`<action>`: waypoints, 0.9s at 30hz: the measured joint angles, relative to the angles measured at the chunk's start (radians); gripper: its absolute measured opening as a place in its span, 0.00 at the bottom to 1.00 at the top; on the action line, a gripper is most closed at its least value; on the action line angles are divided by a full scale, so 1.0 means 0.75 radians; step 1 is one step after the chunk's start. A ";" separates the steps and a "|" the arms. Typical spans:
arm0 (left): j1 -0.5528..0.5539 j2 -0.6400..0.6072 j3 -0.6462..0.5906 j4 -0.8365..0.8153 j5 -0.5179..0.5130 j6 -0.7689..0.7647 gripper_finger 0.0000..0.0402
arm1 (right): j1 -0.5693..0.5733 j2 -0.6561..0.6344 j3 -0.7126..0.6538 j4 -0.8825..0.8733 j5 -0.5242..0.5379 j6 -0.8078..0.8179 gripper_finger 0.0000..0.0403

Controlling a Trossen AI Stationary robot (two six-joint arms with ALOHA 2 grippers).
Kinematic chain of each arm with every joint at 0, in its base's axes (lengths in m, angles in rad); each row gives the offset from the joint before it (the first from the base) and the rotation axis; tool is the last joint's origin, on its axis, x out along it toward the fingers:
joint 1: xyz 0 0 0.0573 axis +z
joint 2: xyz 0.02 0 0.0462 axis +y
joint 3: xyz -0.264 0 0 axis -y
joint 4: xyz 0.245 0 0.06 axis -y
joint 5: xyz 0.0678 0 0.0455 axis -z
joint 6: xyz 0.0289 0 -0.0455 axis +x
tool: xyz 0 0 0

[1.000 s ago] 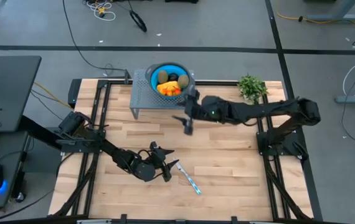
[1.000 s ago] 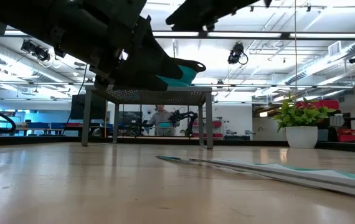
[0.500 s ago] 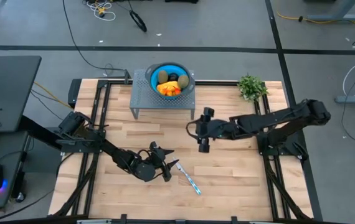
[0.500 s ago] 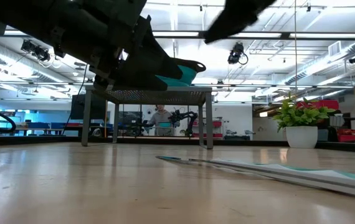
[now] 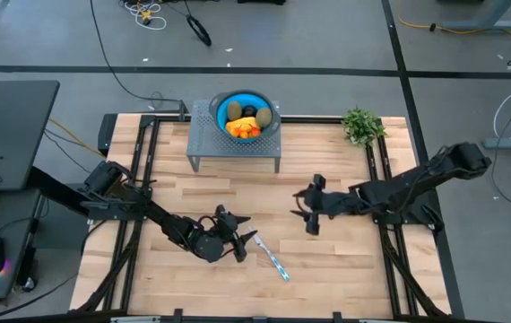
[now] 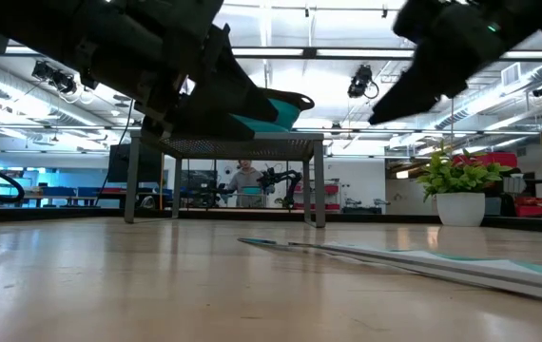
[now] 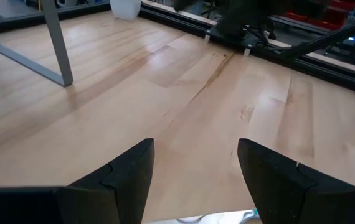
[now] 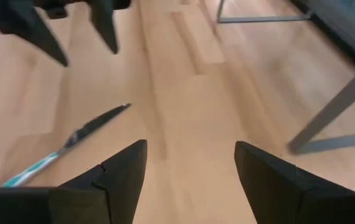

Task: Pick & Place Fruit
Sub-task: Put the blue knife on the shelf

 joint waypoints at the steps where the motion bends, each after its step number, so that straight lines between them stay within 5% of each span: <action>1: 0.000 0.000 0.000 0.001 0.007 -0.007 0.60 | 0.016 -0.001 -0.041 0.059 0.000 0.015 0.63; 11: 0.002 0.000 0.000 0.031 0.020 -0.021 0.60 | 0.158 -0.003 -0.282 0.484 -0.002 0.010 0.63; 27: 0.004 0.000 0.000 -0.073 0.008 -0.094 0.60 | 0.180 0.003 -0.316 0.498 0.001 -0.005 0.63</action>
